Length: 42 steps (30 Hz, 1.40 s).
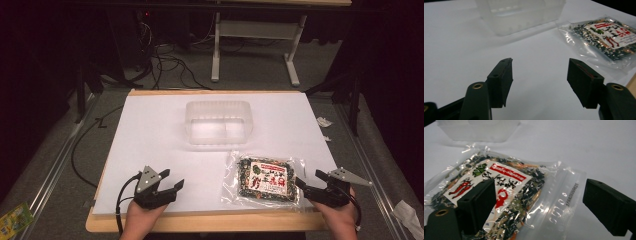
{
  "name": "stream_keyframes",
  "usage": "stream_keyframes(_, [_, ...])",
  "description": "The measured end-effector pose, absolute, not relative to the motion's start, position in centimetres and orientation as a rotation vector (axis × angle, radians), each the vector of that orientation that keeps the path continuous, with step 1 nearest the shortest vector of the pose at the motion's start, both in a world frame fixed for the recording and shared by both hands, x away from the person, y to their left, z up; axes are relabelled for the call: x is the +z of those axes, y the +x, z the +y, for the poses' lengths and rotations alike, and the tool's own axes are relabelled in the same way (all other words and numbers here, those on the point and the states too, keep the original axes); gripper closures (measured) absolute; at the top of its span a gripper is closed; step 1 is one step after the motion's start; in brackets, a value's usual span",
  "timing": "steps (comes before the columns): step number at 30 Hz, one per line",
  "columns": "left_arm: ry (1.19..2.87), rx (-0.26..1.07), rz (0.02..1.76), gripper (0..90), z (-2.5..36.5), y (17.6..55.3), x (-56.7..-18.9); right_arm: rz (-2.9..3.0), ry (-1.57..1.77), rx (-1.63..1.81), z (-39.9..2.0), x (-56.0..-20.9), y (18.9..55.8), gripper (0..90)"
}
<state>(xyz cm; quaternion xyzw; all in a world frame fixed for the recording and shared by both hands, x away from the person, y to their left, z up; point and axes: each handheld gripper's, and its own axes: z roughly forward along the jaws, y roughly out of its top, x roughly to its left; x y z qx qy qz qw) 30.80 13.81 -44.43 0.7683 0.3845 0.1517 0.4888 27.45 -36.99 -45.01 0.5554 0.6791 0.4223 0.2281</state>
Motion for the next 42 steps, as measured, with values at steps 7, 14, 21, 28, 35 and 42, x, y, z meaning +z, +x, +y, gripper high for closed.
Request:
stream_keyframes(7, [1.906,0.294,0.83,41.2,8.8,31.4,-44.8,1.917,1.64,1.114,-37.4,-46.5,28.2,9.6])
stream_keyframes(14, [2.0,0.186,0.788,44.5,5.2,31.5,-46.3,1.936,1.699,1.108,-37.4,-47.1,28.2,9.4])
stream_keyframes(21, [2.062,0.107,0.728,45.4,3.8,30.4,-47.3,1.979,1.714,1.099,-37.0,-47.6,28.4,9.4])
stream_keyframes(28, [2.103,0.063,0.721,42.8,2.9,30.0,-48.4,2.009,1.706,1.172,-36.6,-47.6,28.3,11.4])
stream_keyframes(35, [2.073,0.025,0.714,44.5,2.4,29.8,-48.7,2.06,1.648,1.149,-35.5,-47.7,28.4,11.6])
stream_keyframes(42, [2.007,-0.006,0.697,51.1,1.9,29.8,-48.4,2.06,1.643,1.152,-35.5,-47.7,28.4,12.2])
